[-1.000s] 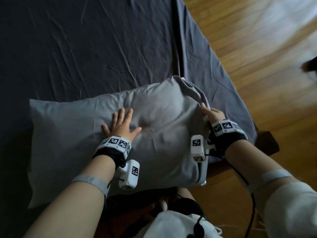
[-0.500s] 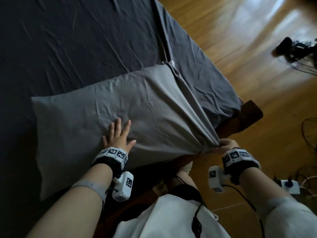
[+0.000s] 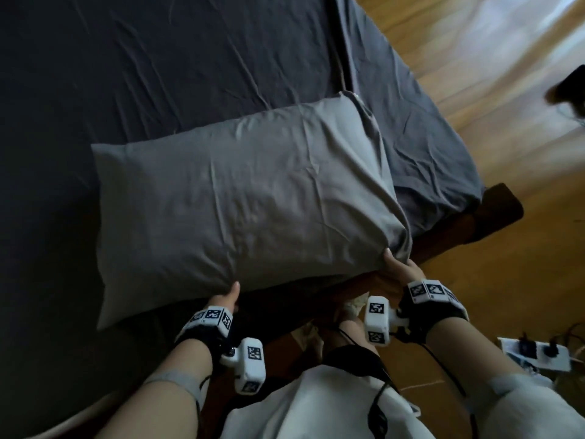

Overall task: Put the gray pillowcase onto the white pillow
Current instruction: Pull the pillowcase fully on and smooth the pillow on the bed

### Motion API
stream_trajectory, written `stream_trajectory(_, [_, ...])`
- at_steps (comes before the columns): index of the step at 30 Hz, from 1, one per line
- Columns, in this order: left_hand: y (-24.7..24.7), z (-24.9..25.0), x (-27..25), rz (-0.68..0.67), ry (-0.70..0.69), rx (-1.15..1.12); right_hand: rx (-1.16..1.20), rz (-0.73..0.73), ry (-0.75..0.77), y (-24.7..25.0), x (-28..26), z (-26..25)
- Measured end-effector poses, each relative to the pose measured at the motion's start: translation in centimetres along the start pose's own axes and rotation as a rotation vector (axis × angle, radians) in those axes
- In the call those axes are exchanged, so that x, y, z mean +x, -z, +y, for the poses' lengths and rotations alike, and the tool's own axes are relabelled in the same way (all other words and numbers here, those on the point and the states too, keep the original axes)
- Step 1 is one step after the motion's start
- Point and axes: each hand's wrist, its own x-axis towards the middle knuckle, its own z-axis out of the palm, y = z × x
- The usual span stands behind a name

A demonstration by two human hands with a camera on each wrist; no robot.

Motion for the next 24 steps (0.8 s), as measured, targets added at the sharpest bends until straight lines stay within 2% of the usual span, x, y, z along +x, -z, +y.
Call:
stream_trajectory(2, [0.4,-1.4,1.6,0.009,0.105,-0.251,0.058,0.012,0.045,-0.8,0.2,0.5])
stream_trajectory(6, [1.5,-0.5,2.9,-0.004,0.072,-0.819,0.083,0.082,0.195,-1.2,0.6,0.5])
stream_trajectory(10, [3.3,1.1,2.5,-0.052,0.09,-0.828,0.013,0.125,0.297,-2.4,-0.9,-1.4])
stream_trajectory(13, [5.6,2.9,0.2,0.024,0.016,-0.88,0.01,0.106,0.452,-4.1,-3.2,-4.3])
stream_trajectory(17, [10.3,5.9,-5.3,0.174,-0.34,-0.943,0.098,0.014,0.618,-6.3,-7.3,-8.9])
stream_trajectory(20, [14.3,7.7,-9.2,0.33,-0.57,-0.89,0.174,-0.051,0.721,-7.2,-11.1,-11.5])
stream_trajectory(24, [17.8,10.3,-15.8,0.395,-0.833,-0.795,0.27,-0.109,0.837,-6.7,-15.4,-14.6])
